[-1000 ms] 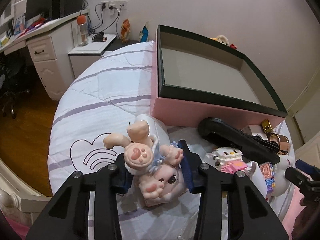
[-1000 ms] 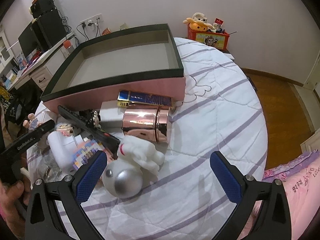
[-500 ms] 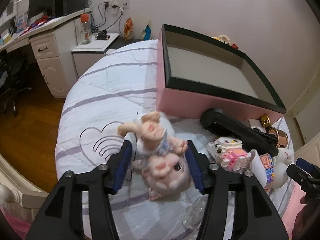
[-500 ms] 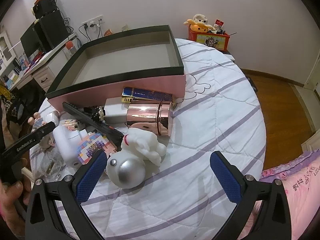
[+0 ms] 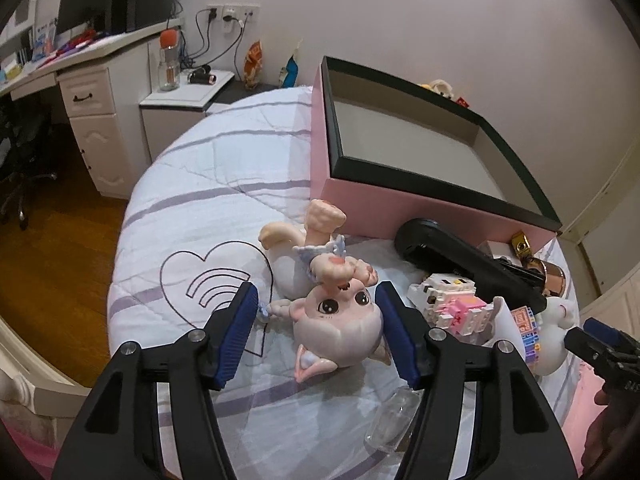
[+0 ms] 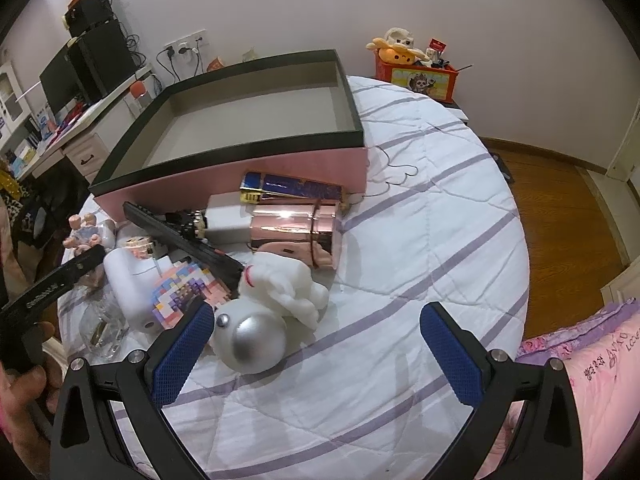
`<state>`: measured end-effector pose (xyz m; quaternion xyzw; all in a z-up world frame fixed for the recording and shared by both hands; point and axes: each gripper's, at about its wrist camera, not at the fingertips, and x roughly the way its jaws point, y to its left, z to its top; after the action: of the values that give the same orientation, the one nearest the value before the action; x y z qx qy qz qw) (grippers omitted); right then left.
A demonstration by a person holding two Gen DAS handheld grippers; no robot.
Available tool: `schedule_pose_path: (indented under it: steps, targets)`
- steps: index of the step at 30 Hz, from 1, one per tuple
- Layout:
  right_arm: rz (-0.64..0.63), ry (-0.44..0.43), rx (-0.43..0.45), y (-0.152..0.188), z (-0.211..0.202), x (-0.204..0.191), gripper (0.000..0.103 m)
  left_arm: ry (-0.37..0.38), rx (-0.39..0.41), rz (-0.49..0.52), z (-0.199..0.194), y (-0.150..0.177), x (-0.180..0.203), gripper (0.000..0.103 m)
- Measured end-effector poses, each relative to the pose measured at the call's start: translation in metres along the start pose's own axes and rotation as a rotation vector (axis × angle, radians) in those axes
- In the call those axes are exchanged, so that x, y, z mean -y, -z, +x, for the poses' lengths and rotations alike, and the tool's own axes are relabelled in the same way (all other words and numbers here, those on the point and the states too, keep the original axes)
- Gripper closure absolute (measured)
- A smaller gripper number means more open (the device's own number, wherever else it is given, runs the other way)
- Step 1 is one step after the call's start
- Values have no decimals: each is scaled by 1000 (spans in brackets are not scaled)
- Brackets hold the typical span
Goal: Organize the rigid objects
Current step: 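Grasp the pink doll figurine with the left gripper while the right gripper approaches the white astronaut, then lift the doll with the left gripper while the right gripper lifts the astronaut toward the box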
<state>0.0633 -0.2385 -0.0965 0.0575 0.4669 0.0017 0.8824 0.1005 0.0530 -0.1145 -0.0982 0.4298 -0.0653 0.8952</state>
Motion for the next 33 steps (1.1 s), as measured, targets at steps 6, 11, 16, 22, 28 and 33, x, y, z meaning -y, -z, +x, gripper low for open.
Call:
schedule_pose_path:
  steps: [6,11,16,22,28,33]
  targets:
    - [-1,-8,1,-1,0,-1,0,-16,5,7,-4,2,-5,43]
    - [-11,-14,-8,-2,4,-8,0,-50,-23,28,12,1,-3,43]
    - [-7,-10,-28,-3,13,-12,5,-38,-3,10,17,-1,-5,43]
    - [-10,-53,-45,-2,28,-15,30,-11,17,-22,7,4,-14,44]
    - [-27,-75,-42,2,30,-13,40,-17,25,-28,-8,9,-22,44]
    - [-5,-106,-9,4,17,-3,40,-11,45,-16,-23,7,-20,44]
